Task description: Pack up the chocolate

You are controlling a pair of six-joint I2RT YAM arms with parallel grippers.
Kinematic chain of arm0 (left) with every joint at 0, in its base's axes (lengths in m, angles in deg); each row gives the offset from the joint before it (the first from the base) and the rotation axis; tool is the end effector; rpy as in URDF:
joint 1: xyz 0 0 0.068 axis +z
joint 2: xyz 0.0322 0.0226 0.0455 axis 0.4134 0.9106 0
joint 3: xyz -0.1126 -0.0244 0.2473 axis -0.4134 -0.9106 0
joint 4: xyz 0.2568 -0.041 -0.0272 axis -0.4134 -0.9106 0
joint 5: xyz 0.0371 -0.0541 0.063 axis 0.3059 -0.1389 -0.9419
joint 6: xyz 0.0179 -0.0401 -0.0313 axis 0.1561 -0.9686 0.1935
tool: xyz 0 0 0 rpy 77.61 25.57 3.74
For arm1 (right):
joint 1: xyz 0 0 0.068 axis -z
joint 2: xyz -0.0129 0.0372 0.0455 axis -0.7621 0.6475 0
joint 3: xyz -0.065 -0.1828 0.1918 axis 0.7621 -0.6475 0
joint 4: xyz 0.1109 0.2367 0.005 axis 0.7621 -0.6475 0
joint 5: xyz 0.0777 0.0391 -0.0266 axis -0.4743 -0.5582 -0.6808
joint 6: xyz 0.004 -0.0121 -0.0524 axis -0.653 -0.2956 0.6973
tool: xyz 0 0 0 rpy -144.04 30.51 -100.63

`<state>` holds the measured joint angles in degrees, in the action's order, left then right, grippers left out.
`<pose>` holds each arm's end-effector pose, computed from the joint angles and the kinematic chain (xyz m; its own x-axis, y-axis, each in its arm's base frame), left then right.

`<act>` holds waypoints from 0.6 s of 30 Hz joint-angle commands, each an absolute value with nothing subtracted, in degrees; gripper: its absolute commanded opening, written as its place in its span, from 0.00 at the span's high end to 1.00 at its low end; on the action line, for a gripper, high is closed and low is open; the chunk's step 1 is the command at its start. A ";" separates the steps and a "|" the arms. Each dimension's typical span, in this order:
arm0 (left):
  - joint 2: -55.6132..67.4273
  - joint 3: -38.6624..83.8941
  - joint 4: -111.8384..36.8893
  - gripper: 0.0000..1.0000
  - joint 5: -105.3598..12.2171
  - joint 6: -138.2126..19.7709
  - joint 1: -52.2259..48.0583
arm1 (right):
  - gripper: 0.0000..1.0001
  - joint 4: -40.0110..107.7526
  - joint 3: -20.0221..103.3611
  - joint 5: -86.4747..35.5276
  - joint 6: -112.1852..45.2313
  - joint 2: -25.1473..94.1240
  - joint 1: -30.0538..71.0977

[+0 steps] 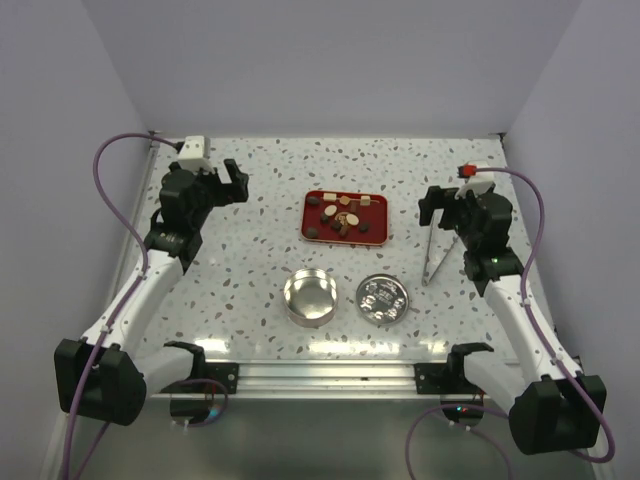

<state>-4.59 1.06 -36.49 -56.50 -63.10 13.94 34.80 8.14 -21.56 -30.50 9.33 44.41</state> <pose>0.2635 -0.0477 0.3289 -0.2252 -0.2292 -0.9470 0.0971 0.9618 -0.2559 0.2297 0.0233 0.3064 -0.2421 0.0449 -0.9692 -0.1382 0.9871 0.0802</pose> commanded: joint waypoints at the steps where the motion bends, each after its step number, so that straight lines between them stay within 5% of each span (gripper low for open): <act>1: -5.69 2.21 -34.92 0.00 -57.64 -62.58 14.31 | 0.01 34.73 10.16 -19.33 -29.91 9.22 44.46; 10: -4.20 3.62 -37.73 0.00 -58.87 -63.46 14.22 | 0.01 35.35 9.37 -17.93 -32.19 9.57 44.46; 18: -4.02 3.44 -38.61 0.00 -60.02 -64.51 14.22 | 0.01 20.26 13.76 -3.08 -42.21 15.97 44.46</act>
<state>-4.29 1.38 -38.61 -59.17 -63.43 13.91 28.51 10.22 -11.29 -36.03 13.87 44.41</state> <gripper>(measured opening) 0.997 0.986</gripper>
